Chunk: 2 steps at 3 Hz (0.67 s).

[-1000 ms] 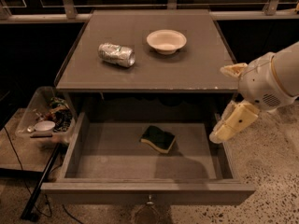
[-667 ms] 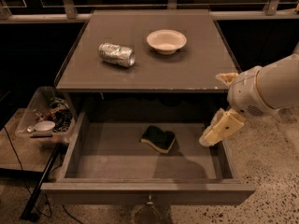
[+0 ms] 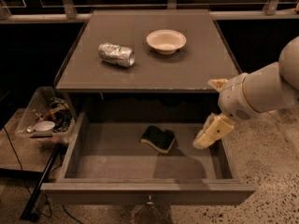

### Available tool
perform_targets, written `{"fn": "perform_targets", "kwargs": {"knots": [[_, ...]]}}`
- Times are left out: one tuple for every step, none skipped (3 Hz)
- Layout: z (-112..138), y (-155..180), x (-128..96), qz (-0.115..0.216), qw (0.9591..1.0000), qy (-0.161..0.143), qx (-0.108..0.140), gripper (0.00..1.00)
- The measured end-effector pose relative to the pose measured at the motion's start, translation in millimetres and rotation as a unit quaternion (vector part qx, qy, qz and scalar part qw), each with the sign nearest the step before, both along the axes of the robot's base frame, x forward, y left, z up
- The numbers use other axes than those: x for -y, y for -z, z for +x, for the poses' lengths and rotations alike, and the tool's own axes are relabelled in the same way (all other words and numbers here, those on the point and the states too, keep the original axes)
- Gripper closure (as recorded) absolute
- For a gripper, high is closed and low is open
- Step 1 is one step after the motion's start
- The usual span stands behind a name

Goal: Pick sponge from top drawer and place on counter

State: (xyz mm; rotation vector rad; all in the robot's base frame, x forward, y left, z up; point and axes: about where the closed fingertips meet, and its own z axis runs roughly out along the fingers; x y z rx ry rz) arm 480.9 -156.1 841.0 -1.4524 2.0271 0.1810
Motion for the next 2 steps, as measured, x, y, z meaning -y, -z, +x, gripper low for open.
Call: {"fn": "perform_targets", "kwargs": {"knots": [[4.0, 33.2, -1.6, 0.001, 0.9998, -0.009, -0.016, 0.0], [11.1, 74.4, 0.5, 0.003, 0.9993, -0.018, -0.033, 0.0]]}}
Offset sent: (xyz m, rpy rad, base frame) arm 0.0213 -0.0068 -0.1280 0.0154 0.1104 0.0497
